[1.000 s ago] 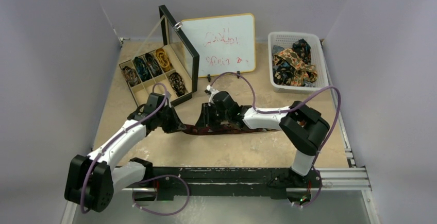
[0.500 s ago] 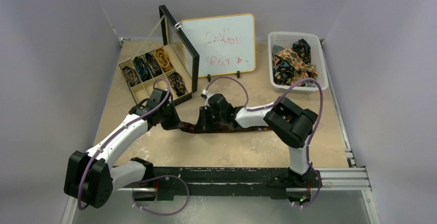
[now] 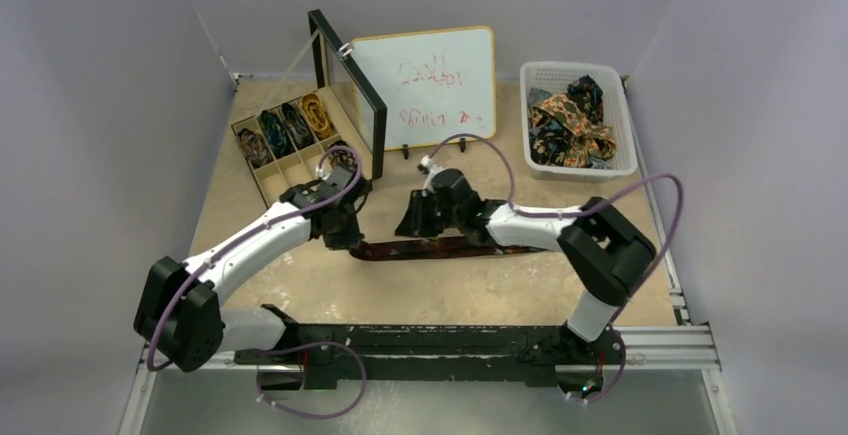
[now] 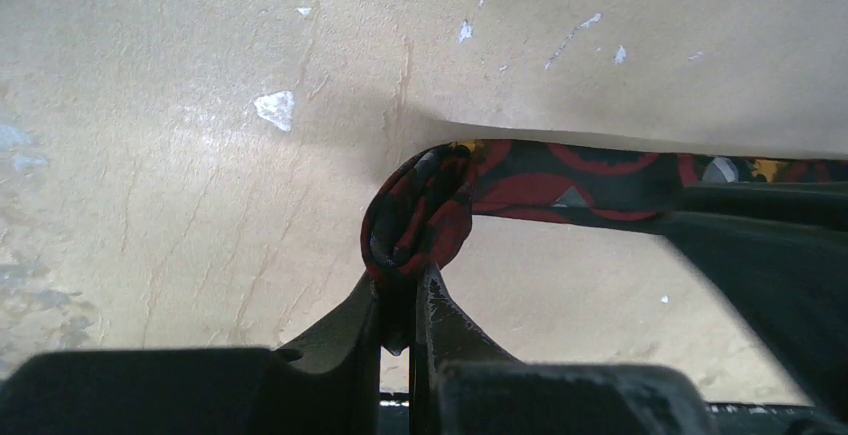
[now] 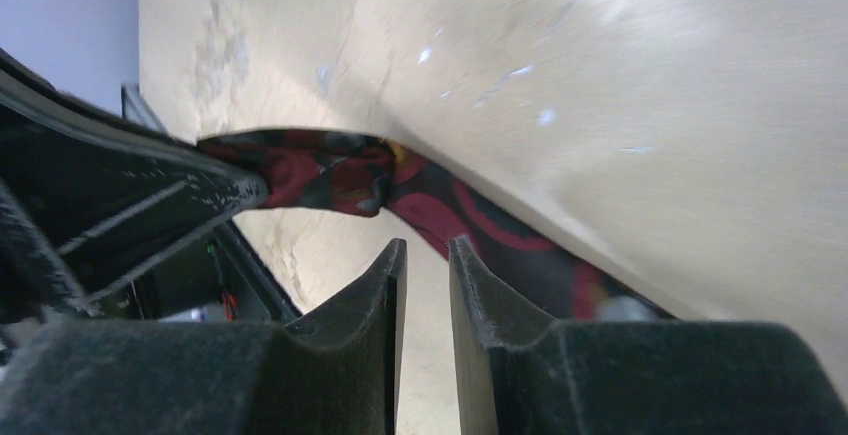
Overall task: Roll the ties
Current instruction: Roll the tie at the center of the board.
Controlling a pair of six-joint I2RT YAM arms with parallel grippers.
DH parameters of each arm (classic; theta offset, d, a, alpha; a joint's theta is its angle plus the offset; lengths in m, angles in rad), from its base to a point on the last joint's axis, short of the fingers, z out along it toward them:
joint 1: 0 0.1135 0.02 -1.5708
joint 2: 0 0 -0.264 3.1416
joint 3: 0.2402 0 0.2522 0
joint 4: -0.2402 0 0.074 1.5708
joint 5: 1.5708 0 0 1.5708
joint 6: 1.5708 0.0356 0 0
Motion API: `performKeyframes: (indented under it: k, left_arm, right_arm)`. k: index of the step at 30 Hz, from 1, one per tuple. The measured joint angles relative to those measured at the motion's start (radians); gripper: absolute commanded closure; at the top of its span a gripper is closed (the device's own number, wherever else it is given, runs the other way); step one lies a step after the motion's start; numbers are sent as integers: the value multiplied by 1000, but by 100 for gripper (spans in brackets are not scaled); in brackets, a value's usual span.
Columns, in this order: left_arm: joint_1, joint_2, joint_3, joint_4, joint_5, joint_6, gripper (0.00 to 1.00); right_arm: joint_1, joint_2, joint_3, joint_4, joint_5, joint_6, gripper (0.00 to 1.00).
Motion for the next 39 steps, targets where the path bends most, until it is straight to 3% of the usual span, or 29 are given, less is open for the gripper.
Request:
performKeyframes:
  k: [5,15,22,30,34,39]
  left_arm:
    - [-101,90,80,-58,-103,-60,100]
    - [-293,323,254,-145,-249,-152,100]
    - [-397,455,335,-140,-273,-156,74]
    - [-404,473,336,-38,-204,-102,50]
    - [-396,442,315,55,-120,-59,46]
    - [-336,296,259,131,-19,-16,43]
  right_arm:
    - [-99,-173,-76,-35,89,-2,69]
    - [-119,-298,-195,-79,221,20,62]
    - [-138,-349,-255,-83,238,55,55]
    - [-148,-373,-312,-69,220,74,44]
    - [-156,-389,-321,-67,203,75,35]
    - [-172,-434,-321,-48,194,54,25]
